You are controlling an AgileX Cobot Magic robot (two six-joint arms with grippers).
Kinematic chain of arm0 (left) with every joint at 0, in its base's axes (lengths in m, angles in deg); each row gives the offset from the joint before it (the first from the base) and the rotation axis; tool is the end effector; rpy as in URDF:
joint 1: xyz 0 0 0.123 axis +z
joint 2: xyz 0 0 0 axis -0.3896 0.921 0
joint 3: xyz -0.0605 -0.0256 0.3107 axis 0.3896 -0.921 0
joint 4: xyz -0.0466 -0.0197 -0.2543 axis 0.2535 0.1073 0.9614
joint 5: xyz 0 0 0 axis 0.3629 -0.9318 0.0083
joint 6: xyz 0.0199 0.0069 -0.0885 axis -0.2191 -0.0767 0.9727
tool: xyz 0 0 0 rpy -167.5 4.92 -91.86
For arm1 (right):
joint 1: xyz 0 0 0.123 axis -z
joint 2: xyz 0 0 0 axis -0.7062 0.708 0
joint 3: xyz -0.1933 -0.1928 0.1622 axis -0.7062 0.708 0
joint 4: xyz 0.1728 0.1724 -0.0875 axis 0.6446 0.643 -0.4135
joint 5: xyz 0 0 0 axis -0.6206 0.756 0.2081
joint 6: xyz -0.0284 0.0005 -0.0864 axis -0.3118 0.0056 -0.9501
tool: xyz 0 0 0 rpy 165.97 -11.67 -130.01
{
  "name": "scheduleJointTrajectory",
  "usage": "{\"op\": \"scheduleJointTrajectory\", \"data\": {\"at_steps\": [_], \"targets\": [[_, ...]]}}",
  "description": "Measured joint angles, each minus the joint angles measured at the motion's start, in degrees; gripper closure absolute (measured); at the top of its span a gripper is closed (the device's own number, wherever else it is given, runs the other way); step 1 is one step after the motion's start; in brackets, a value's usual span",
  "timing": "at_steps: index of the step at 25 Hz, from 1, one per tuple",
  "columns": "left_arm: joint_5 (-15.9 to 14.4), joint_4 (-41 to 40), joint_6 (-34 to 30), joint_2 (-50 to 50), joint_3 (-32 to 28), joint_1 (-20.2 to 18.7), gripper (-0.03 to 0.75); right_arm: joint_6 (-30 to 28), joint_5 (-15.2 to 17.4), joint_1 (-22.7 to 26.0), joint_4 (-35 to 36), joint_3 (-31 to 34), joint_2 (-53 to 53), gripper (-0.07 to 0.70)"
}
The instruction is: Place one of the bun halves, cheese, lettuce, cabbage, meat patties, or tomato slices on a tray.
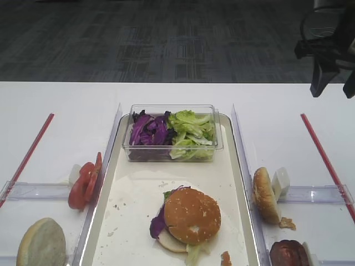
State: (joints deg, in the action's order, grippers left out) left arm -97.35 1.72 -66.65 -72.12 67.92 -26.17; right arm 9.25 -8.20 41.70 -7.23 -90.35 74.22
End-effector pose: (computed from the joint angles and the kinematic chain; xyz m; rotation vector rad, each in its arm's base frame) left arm -0.0382 0.0021 0.2675 0.0684 2.1616 -0.0287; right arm 0.3572 0.0292 0.3248 -0.0064 2.9468 0.1621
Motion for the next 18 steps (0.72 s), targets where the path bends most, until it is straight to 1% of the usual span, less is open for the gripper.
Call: {"op": "scheduleJointTrajectory", "data": {"at_steps": [10, 12, 16, 18], "targets": [[0.00, 0.00, 0.00, 0.00, 0.00, 0.00, 0.304, -0.97, 0.23, 0.00, -0.83, 0.00, -5.30, 0.198], [0.00, 0.00, 0.00, 0.00, 0.00, 0.00, 0.304, -1.09, 0.23, 0.00, -0.92, 0.94, -7.45, 0.198], [0.00, 0.00, 0.00, 0.00, 0.00, 0.00, 0.304, -1.09, 0.23, 0.00, -2.18, 6.56, -12.72, 0.198], [0.00, 0.00, 0.00, 0.00, 0.00, 0.00, 0.304, -1.09, 0.23, 0.00, -3.32, 10.40, -15.39, 0.198]]}}
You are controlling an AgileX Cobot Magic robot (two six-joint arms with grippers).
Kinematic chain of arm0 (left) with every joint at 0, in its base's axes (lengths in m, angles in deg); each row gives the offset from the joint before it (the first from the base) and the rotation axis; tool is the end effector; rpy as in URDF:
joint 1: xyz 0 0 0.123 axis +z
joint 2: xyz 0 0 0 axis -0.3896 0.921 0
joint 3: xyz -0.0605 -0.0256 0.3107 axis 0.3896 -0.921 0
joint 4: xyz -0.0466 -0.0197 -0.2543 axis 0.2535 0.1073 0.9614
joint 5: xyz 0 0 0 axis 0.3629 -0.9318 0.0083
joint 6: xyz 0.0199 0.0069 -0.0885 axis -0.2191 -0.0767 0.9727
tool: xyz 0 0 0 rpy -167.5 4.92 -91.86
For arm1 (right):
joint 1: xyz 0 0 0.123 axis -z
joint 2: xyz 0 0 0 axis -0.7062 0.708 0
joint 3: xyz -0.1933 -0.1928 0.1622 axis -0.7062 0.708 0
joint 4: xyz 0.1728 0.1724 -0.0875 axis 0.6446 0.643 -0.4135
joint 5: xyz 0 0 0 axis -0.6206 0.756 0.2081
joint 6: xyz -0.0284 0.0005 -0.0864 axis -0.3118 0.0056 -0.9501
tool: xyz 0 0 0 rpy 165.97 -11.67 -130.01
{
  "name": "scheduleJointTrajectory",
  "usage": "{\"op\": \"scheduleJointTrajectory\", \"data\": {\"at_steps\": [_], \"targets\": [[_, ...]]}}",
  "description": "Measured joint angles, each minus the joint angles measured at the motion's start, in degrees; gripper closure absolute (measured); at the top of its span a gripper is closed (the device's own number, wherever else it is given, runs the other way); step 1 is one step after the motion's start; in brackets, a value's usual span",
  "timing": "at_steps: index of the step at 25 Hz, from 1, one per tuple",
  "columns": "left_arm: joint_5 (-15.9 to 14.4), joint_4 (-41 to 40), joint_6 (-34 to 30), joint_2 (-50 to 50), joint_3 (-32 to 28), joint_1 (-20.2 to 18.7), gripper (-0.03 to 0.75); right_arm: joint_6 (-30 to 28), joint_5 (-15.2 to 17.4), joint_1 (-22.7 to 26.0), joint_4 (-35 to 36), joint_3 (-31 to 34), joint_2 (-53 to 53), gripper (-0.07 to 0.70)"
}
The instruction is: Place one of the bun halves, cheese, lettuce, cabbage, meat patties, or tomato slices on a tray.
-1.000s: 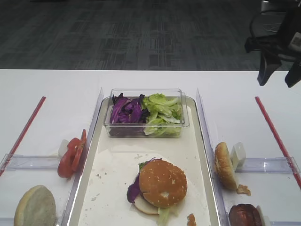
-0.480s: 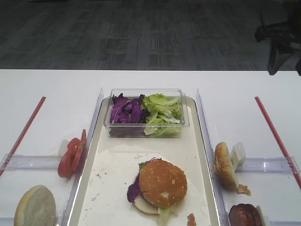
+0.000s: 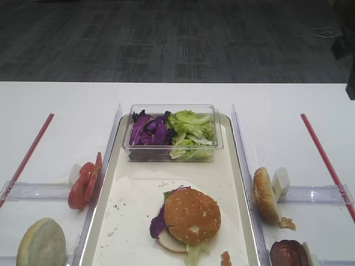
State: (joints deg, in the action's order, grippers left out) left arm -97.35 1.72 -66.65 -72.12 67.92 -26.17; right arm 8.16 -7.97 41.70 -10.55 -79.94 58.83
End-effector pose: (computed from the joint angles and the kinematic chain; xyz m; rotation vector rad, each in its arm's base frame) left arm -0.0382 0.0021 0.2675 0.0684 2.1616 -0.0287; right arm 0.2810 0.0199 0.3595 -0.0564 2.8637 0.0787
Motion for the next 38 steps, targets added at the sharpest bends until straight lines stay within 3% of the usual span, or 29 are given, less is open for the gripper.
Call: {"op": "scheduleJointTrajectory", "data": {"at_steps": [6, 11, 29, 38], "targets": [[0.00, 0.00, 0.00, 0.00, 0.00, 0.00, 0.304, 0.00, 0.18, 0.00, -1.40, 10.26, -9.30, 0.207], [0.00, 0.00, 0.00, 0.00, 0.00, 0.00, 0.304, 0.00, 0.27, 0.00, -1.51, 16.78, -17.29, 0.259], [0.00, 0.00, 0.00, 0.00, 0.00, 0.00, 0.304, -1.07, 0.88, 0.00, -5.71, 34.54, -47.74, 0.275], [0.00, 0.00, 0.00, 0.00, 0.00, 0.00, 0.304, -0.86, -0.04, 0.00, -5.96, 42.72, -63.62, 0.330]]}}
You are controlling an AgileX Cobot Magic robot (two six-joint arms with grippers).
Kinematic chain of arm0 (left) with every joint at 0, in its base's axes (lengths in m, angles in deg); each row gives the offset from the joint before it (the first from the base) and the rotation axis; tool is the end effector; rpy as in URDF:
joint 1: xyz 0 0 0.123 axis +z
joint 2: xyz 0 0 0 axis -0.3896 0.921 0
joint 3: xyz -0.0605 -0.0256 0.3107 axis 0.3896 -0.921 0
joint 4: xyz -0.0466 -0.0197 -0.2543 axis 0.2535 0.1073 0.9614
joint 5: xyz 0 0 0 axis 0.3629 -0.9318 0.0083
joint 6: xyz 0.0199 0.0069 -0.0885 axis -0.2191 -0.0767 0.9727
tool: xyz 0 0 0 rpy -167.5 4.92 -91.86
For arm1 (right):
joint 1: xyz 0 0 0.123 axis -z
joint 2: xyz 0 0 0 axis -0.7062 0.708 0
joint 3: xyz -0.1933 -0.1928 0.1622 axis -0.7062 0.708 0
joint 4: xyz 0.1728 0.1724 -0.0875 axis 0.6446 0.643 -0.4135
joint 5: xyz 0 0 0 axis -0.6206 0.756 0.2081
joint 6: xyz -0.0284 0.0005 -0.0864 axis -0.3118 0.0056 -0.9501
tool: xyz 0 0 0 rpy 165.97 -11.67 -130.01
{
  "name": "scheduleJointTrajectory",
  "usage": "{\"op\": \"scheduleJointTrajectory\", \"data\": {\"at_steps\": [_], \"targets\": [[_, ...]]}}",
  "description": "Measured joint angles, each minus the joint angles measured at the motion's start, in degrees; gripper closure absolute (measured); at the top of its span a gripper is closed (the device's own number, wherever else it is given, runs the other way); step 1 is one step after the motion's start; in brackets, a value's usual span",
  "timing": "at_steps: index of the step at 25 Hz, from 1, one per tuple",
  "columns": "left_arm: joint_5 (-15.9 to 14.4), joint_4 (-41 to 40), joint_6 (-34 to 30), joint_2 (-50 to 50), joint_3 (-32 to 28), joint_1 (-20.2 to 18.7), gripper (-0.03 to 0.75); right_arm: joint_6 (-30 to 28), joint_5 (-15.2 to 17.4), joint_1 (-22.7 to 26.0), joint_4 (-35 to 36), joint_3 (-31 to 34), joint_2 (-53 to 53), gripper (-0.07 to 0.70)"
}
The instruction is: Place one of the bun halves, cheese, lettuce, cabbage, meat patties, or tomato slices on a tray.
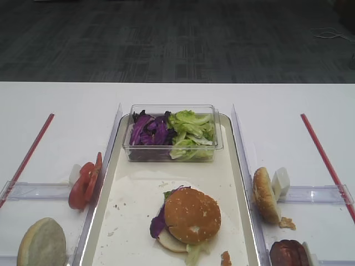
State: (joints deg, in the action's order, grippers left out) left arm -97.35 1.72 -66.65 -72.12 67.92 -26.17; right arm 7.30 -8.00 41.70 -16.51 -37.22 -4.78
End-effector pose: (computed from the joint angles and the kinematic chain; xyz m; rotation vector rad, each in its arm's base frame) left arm -0.0382 0.0021 0.2675 0.0684 2.1616 -0.0287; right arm 0.0091 -0.0044 0.2875 -0.0805 2.4956 -0.0553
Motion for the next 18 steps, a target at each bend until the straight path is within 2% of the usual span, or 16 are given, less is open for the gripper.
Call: {"op": "scheduleJointTrajectory", "data": {"at_steps": [10, 18], "targets": [[0.00, 0.00, 0.00, 0.00, 0.00, 0.00, 0.304, -0.03, -2.22, 0.00, 0.41, 2.86, -15.56, 0.332], [0.04, 0.00, 0.00, 0.00, 0.00, 0.00, 0.304, -0.13, -3.02, 0.00, 0.94, 3.75, -19.82, 0.332]]}}
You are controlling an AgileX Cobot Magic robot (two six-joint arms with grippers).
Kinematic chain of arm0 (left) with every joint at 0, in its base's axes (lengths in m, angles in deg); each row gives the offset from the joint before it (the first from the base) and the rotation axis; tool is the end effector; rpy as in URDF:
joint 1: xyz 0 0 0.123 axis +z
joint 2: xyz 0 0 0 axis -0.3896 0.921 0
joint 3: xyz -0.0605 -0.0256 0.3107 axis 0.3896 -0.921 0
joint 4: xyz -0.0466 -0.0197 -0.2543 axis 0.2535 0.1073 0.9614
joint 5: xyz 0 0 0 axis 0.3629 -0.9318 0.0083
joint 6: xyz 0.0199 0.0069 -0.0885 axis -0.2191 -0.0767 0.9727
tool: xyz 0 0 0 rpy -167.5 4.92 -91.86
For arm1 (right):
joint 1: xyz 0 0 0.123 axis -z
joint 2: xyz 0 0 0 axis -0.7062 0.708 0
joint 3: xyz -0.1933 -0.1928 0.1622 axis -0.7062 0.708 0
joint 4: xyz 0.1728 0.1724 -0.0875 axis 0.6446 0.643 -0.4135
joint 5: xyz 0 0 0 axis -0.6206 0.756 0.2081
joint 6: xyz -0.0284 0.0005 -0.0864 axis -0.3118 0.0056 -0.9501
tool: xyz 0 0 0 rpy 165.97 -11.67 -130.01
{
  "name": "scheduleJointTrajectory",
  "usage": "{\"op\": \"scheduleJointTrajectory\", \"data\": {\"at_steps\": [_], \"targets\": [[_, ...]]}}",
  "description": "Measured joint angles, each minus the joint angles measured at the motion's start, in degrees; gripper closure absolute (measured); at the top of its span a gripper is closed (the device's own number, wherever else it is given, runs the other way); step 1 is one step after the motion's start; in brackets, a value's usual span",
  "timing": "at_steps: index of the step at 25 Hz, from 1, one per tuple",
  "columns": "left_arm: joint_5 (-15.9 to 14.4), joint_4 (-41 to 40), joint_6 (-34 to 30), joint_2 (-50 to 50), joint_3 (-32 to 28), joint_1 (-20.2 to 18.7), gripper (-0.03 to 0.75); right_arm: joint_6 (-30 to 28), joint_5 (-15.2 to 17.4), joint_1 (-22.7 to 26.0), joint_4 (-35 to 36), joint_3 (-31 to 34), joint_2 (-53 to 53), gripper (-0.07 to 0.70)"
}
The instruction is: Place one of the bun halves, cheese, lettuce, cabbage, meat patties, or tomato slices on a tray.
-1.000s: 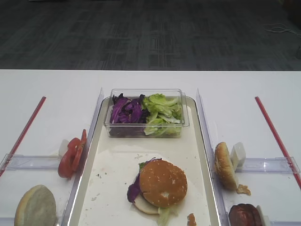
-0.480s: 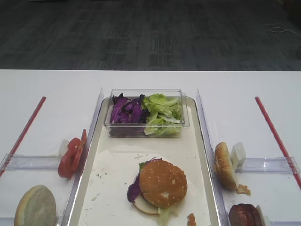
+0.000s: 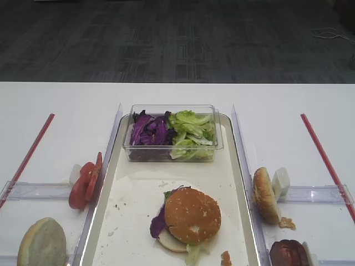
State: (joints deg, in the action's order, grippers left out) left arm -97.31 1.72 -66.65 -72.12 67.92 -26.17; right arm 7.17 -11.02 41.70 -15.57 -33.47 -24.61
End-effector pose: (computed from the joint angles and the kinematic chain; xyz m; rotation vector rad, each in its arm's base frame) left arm -0.0382 0.0021 0.2676 0.0684 2.1609 -0.0287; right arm -0.0369 -0.0055 0.2668 -0.0663 2.1635 -0.0232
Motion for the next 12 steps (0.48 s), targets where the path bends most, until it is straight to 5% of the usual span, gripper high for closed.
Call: {"op": "scheduleJointTrajectory", "data": {"at_steps": [12], "targets": [[0.00, 0.00, 0.00, 0.00, 0.00, 0.00, 0.304, -0.07, -2.18, -0.66, 0.38, 0.15, 0.00, 0.332]]}}
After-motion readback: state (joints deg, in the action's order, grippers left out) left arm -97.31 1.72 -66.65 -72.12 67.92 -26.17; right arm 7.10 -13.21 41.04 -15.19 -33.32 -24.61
